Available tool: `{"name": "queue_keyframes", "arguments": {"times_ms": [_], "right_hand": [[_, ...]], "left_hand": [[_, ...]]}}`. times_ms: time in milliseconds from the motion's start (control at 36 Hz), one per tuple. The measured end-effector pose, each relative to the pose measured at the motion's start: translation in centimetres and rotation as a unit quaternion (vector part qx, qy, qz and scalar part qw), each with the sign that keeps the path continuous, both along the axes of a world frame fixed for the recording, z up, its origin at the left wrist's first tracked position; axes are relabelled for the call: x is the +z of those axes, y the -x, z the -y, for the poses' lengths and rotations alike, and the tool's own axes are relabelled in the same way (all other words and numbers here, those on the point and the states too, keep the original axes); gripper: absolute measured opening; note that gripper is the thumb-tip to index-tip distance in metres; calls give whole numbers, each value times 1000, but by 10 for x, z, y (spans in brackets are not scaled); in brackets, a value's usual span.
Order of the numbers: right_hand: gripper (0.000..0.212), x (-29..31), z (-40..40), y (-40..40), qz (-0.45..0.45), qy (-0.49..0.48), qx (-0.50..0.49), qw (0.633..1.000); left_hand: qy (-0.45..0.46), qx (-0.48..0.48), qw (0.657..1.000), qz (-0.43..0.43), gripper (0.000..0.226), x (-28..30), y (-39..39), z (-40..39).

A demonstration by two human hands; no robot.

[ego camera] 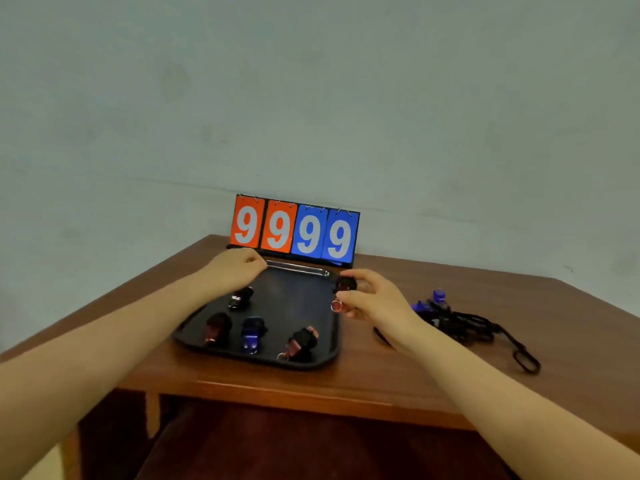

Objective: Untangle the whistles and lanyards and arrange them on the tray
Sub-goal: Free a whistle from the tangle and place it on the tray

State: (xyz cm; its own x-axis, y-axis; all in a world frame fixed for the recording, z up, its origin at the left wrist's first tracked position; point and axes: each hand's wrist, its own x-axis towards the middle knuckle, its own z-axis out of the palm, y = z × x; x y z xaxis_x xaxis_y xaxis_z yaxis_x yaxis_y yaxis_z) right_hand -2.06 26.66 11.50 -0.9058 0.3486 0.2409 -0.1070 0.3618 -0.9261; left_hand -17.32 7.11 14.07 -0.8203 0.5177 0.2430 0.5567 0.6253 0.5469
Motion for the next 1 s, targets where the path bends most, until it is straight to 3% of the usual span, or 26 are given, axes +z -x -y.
{"name": "queue_keyframes", "arguments": {"times_ms": [139, 222, 389, 750, 1000], "right_hand": [[37, 2, 32, 41, 53, -89, -4, 995], [32, -2, 42, 60, 83, -128, 8, 988], [40, -7, 37, 93, 100, -120, -25, 987], [37, -30, 40, 128, 154, -85, -21, 984], [63, -22, 36, 120, 184, -123, -10, 975]], "left_hand": [[28, 85, 996, 28, 30, -30, 29, 47], [19, 65, 995, 77, 35, -48, 37, 63], [-54, 45, 996, 60, 27, -67, 43, 75], [-65, 63, 995, 48, 30, -72, 55, 72], [-73, 63, 995, 36, 26, -75, 57, 72]]}}
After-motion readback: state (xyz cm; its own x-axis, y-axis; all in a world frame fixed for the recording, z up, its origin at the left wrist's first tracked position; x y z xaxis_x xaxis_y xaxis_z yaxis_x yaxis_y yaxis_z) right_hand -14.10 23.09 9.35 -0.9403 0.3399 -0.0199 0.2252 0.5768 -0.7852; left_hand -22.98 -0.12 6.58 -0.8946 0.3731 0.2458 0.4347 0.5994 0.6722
